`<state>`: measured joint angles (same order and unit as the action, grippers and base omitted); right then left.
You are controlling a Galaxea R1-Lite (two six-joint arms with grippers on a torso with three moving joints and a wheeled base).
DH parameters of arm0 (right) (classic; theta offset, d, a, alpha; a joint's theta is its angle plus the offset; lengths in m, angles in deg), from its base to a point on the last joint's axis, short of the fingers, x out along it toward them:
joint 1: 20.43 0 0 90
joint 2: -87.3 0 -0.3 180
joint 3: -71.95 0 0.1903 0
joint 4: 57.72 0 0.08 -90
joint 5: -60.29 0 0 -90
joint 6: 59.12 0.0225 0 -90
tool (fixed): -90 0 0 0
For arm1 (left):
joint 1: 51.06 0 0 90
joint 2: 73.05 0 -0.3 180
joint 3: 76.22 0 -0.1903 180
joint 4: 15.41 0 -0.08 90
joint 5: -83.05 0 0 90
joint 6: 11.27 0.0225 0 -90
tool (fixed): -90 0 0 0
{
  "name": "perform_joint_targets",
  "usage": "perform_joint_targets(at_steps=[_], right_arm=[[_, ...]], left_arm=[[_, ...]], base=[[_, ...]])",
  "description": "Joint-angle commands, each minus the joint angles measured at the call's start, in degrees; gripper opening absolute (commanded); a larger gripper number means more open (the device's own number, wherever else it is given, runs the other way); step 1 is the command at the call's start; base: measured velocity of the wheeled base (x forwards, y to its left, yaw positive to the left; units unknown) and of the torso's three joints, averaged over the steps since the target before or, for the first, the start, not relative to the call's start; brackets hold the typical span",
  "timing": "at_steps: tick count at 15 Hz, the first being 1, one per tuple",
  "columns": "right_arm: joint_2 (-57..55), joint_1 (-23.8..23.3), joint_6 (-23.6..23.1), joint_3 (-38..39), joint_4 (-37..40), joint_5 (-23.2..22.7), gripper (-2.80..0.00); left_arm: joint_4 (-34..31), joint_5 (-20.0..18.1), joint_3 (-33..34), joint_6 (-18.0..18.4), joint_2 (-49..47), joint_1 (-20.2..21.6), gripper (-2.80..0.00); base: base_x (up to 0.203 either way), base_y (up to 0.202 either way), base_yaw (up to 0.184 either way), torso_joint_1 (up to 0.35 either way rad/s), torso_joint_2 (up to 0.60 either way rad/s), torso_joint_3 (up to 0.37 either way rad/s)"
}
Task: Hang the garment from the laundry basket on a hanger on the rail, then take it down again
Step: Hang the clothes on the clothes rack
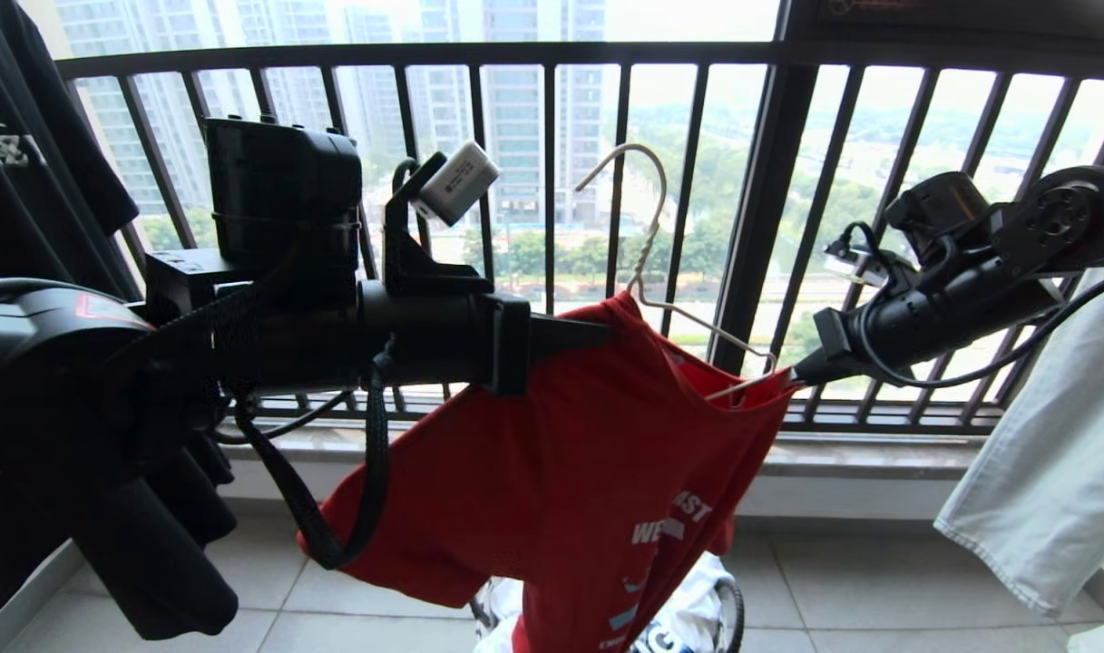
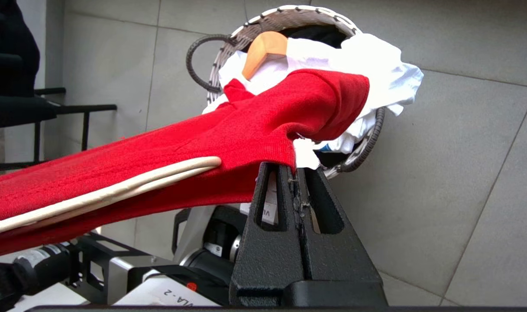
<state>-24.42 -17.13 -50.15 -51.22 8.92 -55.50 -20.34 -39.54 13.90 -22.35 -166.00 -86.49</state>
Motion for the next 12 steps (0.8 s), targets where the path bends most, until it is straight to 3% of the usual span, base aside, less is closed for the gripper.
perform_joint_targets(at_steps=[1,12], right_arm=[[-1.5,-0.4,0.7,-1.9,0.8,-0.2,-2.80],[-1.2,-1.6,1.6,-4.8,3.5,-0.3,-2.80]], left_arm=[[0.0,-0.2,0.1,-0.1,-0.1,-0.5,-2.80],[0.1,0.0,0.5,1.9,-1.8,-1.2,-2.80]], base=[[0.000,0.000,0.000,0.000,0.00,0.000],[0.000,0.000,0.000,0.000,0.00,0.000]])
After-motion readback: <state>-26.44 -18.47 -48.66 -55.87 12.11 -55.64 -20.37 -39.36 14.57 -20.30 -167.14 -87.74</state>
